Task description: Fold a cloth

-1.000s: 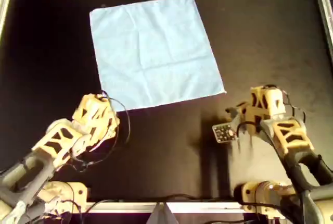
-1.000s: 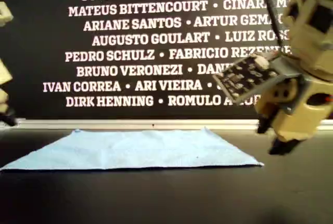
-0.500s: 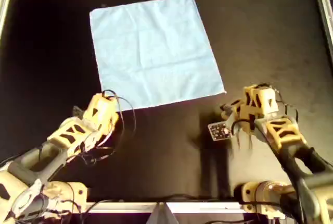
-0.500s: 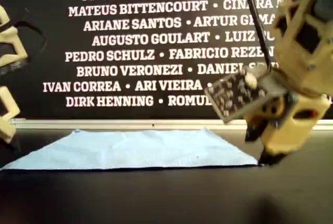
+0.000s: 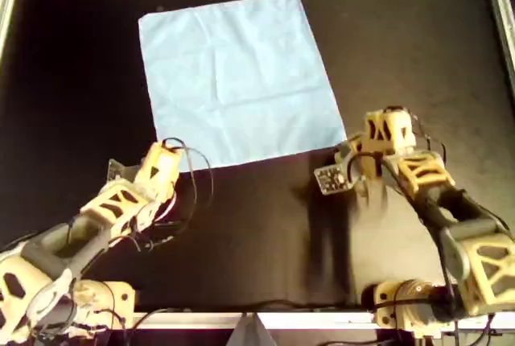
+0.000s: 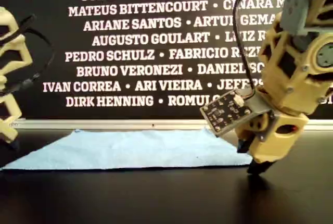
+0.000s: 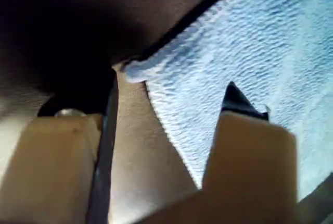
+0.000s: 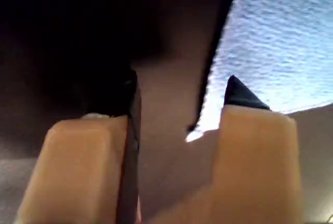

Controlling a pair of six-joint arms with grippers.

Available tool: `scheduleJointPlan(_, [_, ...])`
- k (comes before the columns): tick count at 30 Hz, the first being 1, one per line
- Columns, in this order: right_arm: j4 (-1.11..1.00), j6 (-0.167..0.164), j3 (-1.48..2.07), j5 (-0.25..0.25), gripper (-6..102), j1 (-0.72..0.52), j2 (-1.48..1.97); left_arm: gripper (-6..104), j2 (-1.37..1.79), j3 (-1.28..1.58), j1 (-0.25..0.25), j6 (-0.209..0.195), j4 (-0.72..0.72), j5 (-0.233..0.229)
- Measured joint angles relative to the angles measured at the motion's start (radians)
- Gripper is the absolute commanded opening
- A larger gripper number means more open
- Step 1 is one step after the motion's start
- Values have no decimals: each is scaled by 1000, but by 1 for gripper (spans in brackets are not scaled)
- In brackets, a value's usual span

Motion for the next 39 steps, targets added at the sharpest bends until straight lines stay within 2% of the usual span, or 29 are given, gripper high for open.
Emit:
scheduleJointPlan(6, [0, 2, -55, 18, 66, 8, -37, 72, -31, -29, 0, -106, 0, -3])
scheduleJointPlan(10, [0, 3, -109, 20, 65, 6, -78, 72, -78, -71, 0, -137, -2, -5])
scheduleJointPlan(14, [0, 32, -169, 18, 65, 6, -121, 72, -115, -109, 0, -138, -3, -5])
scheduleJointPlan(17, [0, 40, -195, 18, 65, 6, -138, 72, -123, -123, 0, -138, -5, -5])
scheduleJointPlan(39, [20, 41, -353, 9, 65, 6, -256, 71, -181, -169, 0, -137, -5, -9])
